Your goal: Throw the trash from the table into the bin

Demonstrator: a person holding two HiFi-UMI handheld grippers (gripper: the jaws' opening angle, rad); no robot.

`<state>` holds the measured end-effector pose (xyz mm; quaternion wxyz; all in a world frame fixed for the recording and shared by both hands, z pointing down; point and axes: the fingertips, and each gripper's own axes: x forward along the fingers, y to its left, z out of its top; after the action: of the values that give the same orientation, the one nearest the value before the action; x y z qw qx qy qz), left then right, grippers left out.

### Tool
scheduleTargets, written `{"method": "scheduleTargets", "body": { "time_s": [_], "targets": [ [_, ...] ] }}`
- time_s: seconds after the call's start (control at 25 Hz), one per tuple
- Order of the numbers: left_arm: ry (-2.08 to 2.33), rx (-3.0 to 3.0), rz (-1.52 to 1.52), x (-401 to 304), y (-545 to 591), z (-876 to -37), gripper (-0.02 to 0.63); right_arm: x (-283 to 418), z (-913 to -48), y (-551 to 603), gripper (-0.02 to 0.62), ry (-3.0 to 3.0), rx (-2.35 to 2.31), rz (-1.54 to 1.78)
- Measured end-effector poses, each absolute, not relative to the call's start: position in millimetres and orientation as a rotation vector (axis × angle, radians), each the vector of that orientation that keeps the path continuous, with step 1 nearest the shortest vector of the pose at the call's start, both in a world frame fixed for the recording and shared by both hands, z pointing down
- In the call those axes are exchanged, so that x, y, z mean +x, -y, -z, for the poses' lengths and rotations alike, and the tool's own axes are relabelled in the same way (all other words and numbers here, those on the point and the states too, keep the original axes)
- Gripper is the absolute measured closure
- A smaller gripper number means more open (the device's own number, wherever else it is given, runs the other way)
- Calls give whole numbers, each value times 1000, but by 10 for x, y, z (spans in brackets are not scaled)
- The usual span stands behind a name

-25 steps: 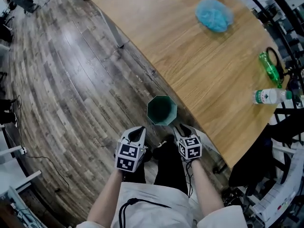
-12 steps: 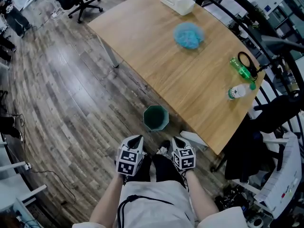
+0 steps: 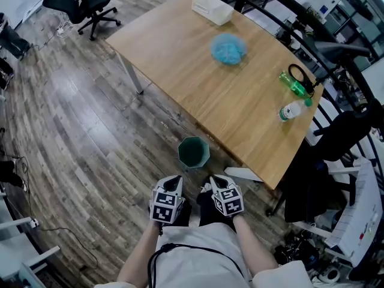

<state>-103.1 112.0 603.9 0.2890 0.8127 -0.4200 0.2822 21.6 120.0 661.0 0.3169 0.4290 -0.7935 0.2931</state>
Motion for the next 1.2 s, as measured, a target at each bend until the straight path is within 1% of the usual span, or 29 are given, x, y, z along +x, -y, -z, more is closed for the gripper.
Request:
{"method": "scheduleTargets", "body": {
  "time_s": [0.36,0.76,0.96,1.2],
  "targets": [
    [1089,2136,-830,-975,-971,-6112,586,177,-6558,-936,581,2114,1080,-793],
    [1158,2137,-830,-1120,-749,-5778,584,-86,-6315,-474,581,2220,985,-783],
    [1214,2127,-836,-1115,-608,-5689,584,-180,-6114,-257,581,2312,913,-723],
    [1242,2113,-859,-880,-466,-5595,584,156,-5823,14,581,2377,960,-703]
  ]
}}
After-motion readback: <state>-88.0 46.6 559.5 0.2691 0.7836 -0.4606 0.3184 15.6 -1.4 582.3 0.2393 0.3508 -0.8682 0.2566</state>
